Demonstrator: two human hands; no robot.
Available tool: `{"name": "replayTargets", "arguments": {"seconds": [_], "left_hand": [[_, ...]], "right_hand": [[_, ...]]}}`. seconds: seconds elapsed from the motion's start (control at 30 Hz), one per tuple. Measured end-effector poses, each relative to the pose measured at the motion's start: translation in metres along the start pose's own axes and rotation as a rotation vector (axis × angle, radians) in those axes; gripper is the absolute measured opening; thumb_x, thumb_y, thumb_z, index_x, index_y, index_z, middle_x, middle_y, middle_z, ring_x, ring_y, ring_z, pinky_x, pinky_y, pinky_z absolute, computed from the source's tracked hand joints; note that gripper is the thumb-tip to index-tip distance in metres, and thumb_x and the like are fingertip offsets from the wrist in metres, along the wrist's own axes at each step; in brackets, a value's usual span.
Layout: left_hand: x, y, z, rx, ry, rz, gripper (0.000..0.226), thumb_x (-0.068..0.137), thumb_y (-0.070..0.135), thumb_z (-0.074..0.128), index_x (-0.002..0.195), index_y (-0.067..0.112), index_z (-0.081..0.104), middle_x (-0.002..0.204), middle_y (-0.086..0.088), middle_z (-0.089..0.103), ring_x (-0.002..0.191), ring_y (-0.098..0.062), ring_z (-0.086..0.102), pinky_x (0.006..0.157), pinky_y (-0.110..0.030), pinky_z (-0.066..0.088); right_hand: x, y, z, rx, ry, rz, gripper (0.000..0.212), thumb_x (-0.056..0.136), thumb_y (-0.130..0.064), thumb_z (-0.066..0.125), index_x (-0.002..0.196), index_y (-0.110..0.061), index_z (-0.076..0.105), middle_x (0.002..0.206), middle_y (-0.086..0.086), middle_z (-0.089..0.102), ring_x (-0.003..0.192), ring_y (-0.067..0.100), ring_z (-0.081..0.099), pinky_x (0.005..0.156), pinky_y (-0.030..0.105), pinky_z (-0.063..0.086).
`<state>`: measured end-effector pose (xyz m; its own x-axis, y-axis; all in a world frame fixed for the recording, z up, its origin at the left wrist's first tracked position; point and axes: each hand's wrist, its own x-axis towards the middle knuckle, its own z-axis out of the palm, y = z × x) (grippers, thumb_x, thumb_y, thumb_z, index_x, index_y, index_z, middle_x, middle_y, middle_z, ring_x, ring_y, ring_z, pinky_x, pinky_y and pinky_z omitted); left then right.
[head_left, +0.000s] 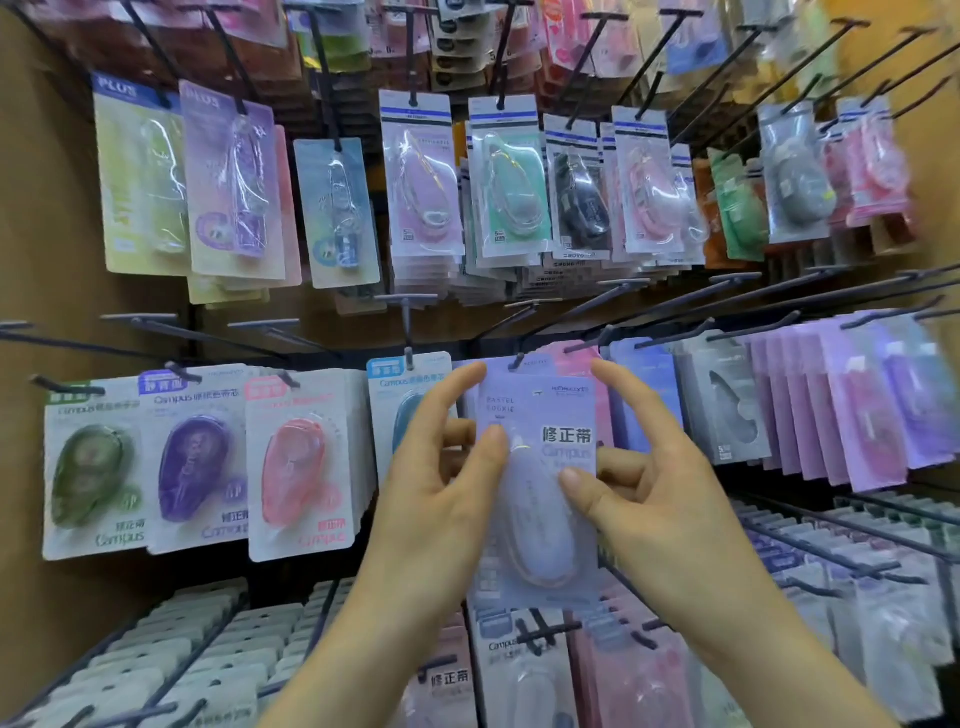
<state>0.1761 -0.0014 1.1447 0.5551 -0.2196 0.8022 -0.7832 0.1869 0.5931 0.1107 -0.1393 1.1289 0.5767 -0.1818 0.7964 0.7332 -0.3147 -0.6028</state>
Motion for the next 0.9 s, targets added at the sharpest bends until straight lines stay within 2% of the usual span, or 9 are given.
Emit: {"name": "replayTargets", "arguments": {"seconds": [0.1, 0.17, 0.27, 0.33, 0.47, 0.6, 0.73, 0.8, 0.9], "left_hand": [[-0.011, -0.004, -0.006, 0.177, -0.033, 0.008, 0.075, 0.072, 0.058, 0.076, 0.135, 0.063, 0.035, 0.098, 0.02, 0.061, 0.078, -0.009, 0.062, 0.071, -0.021, 0.052], [-0.014, -0.007, -0.005, 0.365, -0.047, 0.071, 0.09, 0.073, 0.049, 0.077, 0.142, 0.06, 0.021, 0.098, 0.022, 0.055, 0.073, -0.006, 0.055, 0.066, -0.02, 0.049], [-0.011, -0.009, -0.001, 0.594, -0.073, 0.135, 0.096, 0.073, 0.049, 0.076, 0.147, 0.055, 0.014, 0.117, 0.02, 0.049, 0.084, -0.003, 0.046, 0.073, -0.014, 0.04], [-0.005, -0.009, -0.001, 0.648, -0.067, 0.137, 0.098, 0.072, 0.053, 0.074, 0.15, 0.049, 0.015, 0.119, 0.02, 0.046, 0.089, -0.003, 0.043, 0.078, -0.014, 0.04], [0.005, -0.01, -0.001, 0.691, -0.106, 0.11, 0.107, 0.069, 0.056, 0.077, 0.152, 0.045, 0.01, 0.117, 0.018, 0.041, 0.102, -0.009, 0.048, 0.083, -0.017, 0.041], [0.009, -0.012, 0.002, 0.774, -0.109, 0.12, 0.106, 0.071, 0.06, 0.074, 0.154, 0.039, 0.011, 0.12, 0.016, 0.041, 0.115, -0.007, 0.046, 0.089, -0.017, 0.037], [0.011, -0.012, 0.002, 0.974, -0.116, 0.132, 0.106, 0.075, 0.07, 0.062, 0.154, 0.035, 0.001, 0.128, 0.012, 0.043, 0.12, -0.01, 0.047, 0.084, -0.021, 0.036], [0.013, -0.015, 0.001, 1.135, -0.111, 0.154, 0.104, 0.076, 0.074, 0.056, 0.153, 0.035, -0.002, 0.12, 0.01, 0.043, 0.113, -0.015, 0.05, 0.078, -0.025, 0.038], [0.015, -0.025, 0.0, 1.214, -0.041, 0.263, 0.092, 0.069, 0.073, 0.056, 0.144, 0.032, 0.024, 0.112, 0.003, 0.045, 0.105, -0.021, 0.05, 0.074, -0.031, 0.047]], "right_hand": [[0.009, -0.002, -0.004, -0.052, 0.001, -0.049, 0.067, 0.095, 0.0, 0.056, 0.14, -0.047, 0.038, 0.06, -0.011, 0.069, 0.055, 0.01, 0.063, 0.057, 0.022, 0.052], [0.017, 0.0, -0.004, -0.064, 0.029, -0.074, 0.063, 0.095, -0.002, 0.058, 0.138, -0.046, 0.044, 0.072, 0.002, 0.073, 0.071, 0.03, 0.066, 0.068, 0.035, 0.059], [0.032, 0.008, -0.002, -0.07, 0.052, -0.092, 0.056, 0.095, 0.0, 0.057, 0.138, -0.036, 0.049, 0.05, -0.01, 0.058, 0.048, 0.007, 0.046, 0.05, 0.013, 0.04], [0.04, 0.014, -0.001, -0.073, 0.065, -0.084, 0.055, 0.095, -0.001, 0.057, 0.139, -0.033, 0.049, 0.043, -0.014, 0.044, 0.046, 0.004, 0.034, 0.048, 0.011, 0.032], [0.051, 0.023, 0.0, -0.094, 0.091, -0.063, 0.053, 0.095, -0.005, 0.058, 0.14, -0.032, 0.05, 0.046, -0.014, 0.036, 0.05, 0.005, 0.032, 0.05, 0.01, 0.032], [0.055, 0.028, -0.002, -0.07, 0.091, -0.018, 0.05, 0.096, -0.002, 0.055, 0.139, -0.028, 0.051, 0.043, -0.015, 0.04, 0.045, 0.002, 0.036, 0.049, 0.008, 0.033], [0.057, 0.035, 0.0, -0.263, 0.137, -0.047, 0.046, 0.095, -0.01, 0.059, 0.137, -0.029, 0.055, 0.062, -0.011, 0.043, 0.054, 0.004, 0.04, 0.057, 0.012, 0.039], [0.054, 0.035, 0.002, -0.414, 0.128, -0.057, 0.046, 0.095, -0.024, 0.06, 0.139, -0.033, 0.053, 0.093, -0.011, 0.054, 0.083, 0.001, 0.053, 0.083, 0.015, 0.043], [0.048, 0.032, 0.006, -0.525, 0.028, -0.01, 0.063, 0.093, -0.044, 0.057, 0.151, -0.037, 0.031, 0.144, -0.011, 0.038, 0.134, 0.005, 0.035, 0.104, 0.019, 0.027]]}}
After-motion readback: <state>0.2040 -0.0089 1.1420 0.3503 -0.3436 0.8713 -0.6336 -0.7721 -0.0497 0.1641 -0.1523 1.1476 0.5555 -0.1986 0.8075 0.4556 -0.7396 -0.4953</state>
